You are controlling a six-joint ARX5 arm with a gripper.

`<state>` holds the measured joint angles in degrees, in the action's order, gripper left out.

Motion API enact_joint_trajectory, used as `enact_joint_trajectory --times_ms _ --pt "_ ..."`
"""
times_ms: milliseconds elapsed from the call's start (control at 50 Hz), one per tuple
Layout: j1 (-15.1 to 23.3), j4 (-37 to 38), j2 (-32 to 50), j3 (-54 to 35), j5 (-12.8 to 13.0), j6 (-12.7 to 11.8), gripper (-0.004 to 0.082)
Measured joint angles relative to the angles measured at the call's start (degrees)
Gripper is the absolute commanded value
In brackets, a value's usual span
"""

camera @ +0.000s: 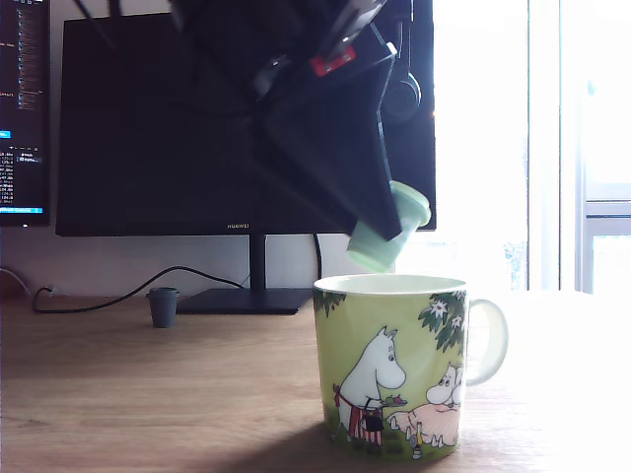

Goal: Pick up the coffee capsules from the table one by one and drop them inside the nearest coffee cup

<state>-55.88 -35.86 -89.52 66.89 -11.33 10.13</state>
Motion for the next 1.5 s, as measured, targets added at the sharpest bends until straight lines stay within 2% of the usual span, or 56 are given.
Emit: enact_joint_trajectory --times_ms 840,860,900,980,1020,1080,1340,1440,1500 --pt "-0.4 1.4 -0.3 0.0 -0.1 0.2 0.0196" --pt "-0.4 1.4 -0.3 0.0 -0.1 0.2 0.0222" --pt "-0.4 1.3 -0.3 0.0 -0.1 0.2 0.0331" --pt "-0.4 1.0 -0.3 0.0 -0.1 -0.4 0.0696" --pt "-0.4 0.9 -0.3 0.0 -0.1 -0.9 0.0809" --pt "-0.4 0.1 -0.3 0.0 0.0 -1.2 0.0773" --pt "-0.4 -0.6 -0.3 0.0 0.4 -1.2 0.0768" --pt "-0.4 -0.6 -0.3 0.0 0.4 -1.2 0.0716" --pt "-0.4 -0.6 -0.3 0.0 0.4 -1.1 0.0655"
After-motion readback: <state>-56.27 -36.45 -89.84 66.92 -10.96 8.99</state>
